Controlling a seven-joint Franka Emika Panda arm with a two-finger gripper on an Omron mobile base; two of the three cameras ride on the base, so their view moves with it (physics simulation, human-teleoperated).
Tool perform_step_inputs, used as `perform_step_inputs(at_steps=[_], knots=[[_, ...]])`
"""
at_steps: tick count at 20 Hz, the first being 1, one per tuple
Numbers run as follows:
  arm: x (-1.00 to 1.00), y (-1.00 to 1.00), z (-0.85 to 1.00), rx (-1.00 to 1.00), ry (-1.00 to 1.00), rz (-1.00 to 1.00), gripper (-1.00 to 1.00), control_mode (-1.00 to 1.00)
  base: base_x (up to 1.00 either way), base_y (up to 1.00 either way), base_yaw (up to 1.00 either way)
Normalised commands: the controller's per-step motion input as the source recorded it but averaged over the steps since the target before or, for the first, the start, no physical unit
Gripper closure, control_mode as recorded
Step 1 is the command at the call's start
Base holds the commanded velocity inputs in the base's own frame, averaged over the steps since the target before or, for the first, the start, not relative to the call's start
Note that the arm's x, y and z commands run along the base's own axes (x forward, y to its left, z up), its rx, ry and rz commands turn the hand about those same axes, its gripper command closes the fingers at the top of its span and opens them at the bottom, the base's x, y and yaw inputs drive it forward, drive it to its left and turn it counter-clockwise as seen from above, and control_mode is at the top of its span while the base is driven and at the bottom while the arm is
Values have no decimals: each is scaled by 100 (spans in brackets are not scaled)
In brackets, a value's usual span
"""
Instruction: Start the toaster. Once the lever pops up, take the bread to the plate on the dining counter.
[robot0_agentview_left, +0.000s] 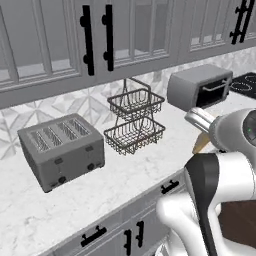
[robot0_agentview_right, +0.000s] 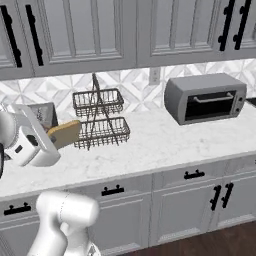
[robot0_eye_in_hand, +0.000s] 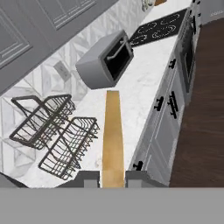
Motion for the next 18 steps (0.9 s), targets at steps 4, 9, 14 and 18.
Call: perform_step_inputs(at_steps=[4,9,14,18], knots=[[0,0,0,0,0,0,100,100,-9,-14,-78],[0,0,0,0,0,0,100,100,-1,-13,-79],[0,0,0,0,0,0,100,100,0,-11,-83],[0,0,0,0,0,0,100,100,0,-10,-85]])
